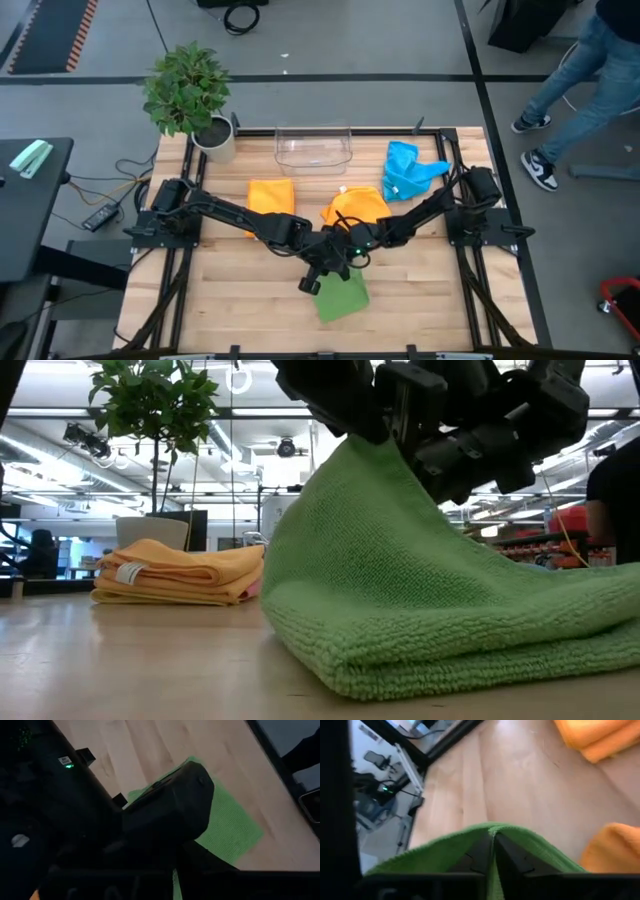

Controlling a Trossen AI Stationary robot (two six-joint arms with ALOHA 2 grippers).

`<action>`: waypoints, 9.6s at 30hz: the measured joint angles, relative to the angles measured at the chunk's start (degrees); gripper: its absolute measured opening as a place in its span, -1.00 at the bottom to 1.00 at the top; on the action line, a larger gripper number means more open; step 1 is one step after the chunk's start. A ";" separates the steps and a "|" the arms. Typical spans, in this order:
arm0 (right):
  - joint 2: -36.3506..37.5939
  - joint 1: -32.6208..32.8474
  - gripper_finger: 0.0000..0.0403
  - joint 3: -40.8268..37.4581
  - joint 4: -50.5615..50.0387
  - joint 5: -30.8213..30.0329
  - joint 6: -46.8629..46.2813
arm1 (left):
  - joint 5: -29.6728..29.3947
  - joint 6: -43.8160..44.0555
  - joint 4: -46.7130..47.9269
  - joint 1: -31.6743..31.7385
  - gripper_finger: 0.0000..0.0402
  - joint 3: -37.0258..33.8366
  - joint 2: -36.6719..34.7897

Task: Fold microfiber towels
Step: Fold the green microfiber cloth

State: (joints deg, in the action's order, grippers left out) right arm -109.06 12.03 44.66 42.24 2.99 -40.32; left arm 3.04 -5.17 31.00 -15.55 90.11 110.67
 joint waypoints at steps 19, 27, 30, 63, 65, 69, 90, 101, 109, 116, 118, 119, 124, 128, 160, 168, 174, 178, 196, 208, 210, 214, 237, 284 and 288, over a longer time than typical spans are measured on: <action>23.96 -0.69 -0.02 -0.02 -49.47 -2.23 5.82 | -2.46 -2.09 -0.60 1.39 -0.91 0.02 0.00; 29.47 16.31 -0.08 -0.07 -52.95 -15.16 -1.09 | -3.27 -4.46 -6.85 4.19 -0.95 -2.81 0.00; 26.62 21.40 -0.26 -0.07 -51.49 -19.72 -4.93 | -3.44 -4.46 -9.31 5.38 -0.89 -5.19 0.00; 8.49 25.99 -0.98 -0.07 -41.92 -20.38 -30.64 | -6.89 -8.98 -28.41 10.63 -0.42 -12.98 6.52; 8.44 25.99 -0.98 -0.07 -42.73 -20.87 -30.39 | -8.15 -8.71 -27.49 11.23 -0.28 -12.81 6.37; 8.88 25.99 -0.98 -0.07 -42.67 -21.04 -29.11 | -9.04 -5.36 -27.09 12.02 -0.02 -12.41 1.88; 16.27 21.19 -0.99 -6.50 -41.92 -23.23 -12.33 | -6.14 12.39 -48.80 -10.10 -0.54 -27.79 2.22; 15.74 17.22 -0.99 -7.17 -41.04 -20.47 -8.06 | -6.28 22.12 -54.74 -10.32 -0.94 -25.40 11.36; 15.74 13.19 -0.99 -7.27 -39.39 -20.62 -9.15 | -7.53 29.50 -54.34 -13.23 -0.95 -24.76 14.11; 15.74 8.30 -0.99 -7.34 -40.74 -21.94 -16.45 | -7.50 31.95 -53.39 -14.01 -0.97 -24.85 14.21; 15.74 7.28 -0.99 -7.39 -42.99 -21.00 -20.05 | -7.32 31.98 -53.41 -14.01 -0.96 -24.88 14.23; 15.74 7.23 -0.99 -7.39 -43.77 -20.23 -20.93 | -7.29 32.00 -53.43 -14.03 -0.94 -24.90 14.27; 16.33 11.43 -0.99 -7.37 -40.16 -14.00 -15.71 | -7.10 32.04 -53.49 -14.14 -0.96 -24.96 14.34; 16.70 17.68 -0.99 -7.36 -41.28 -13.10 -17.67 | -6.88 32.02 -53.56 -14.27 -0.95 -25.00 14.36; 20.75 15.22 -0.84 -7.28 -35.55 -15.80 -13.02 | -5.65 24.16 -42.88 -12.77 -0.59 -25.58 7.29; 17.87 3.05 -0.15 -7.18 -34.10 -13.01 -16.93 | -8.55 19.86 -31.90 -10.78 -0.36 -25.55 1.23; 15.46 0.29 0.19 -3.94 -33.62 -8.45 -14.12 | -8.56 20.78 -32.30 -11.13 -0.27 -25.40 1.46; 14.90 -0.20 0.24 -3.30 -34.54 -8.45 -14.45 | -8.66 20.94 -32.32 -11.13 -0.26 -25.35 1.46; 9.12 0.10 -0.01 -2.86 -29.64 -8.70 -14.85 | -8.81 21.00 -32.36 -11.52 -0.28 -25.22 1.40; 11.26 0.53 -0.42 -2.89 -29.86 -10.68 -13.54 | -8.82 21.07 -31.57 -12.12 -0.30 -25.18 1.31; 11.26 0.53 -0.52 -2.89 -29.86 -10.24 -13.61 | -8.82 21.06 -31.57 -12.10 -0.29 -25.18 1.31; 10.34 0.80 -0.79 -2.93 -30.07 -9.58 -13.98 | -8.81 21.05 -31.57 -11.93 -0.26 -25.18 1.31; 30.61 8.42 -0.99 32.71 -75.53 -2.50 4.60 | -8.93 7.69 -41.87 -1.49 -0.13 -24.98 -25.46; 43.35 7.59 -1.00 51.56 -115.59 -9.32 -3.36 | 37.41 5.97 -43.97 11.47 -0.54 -15.39 -8.92; 43.24 7.59 -1.00 51.56 -116.88 -10.14 -2.55 | 37.41 5.62 -43.94 11.08 -0.67 -15.39 -8.92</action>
State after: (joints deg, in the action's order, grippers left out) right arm -65.82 19.62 96.23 -74.64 -7.15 -42.88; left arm 40.45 0.45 -12.94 -4.47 74.72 101.75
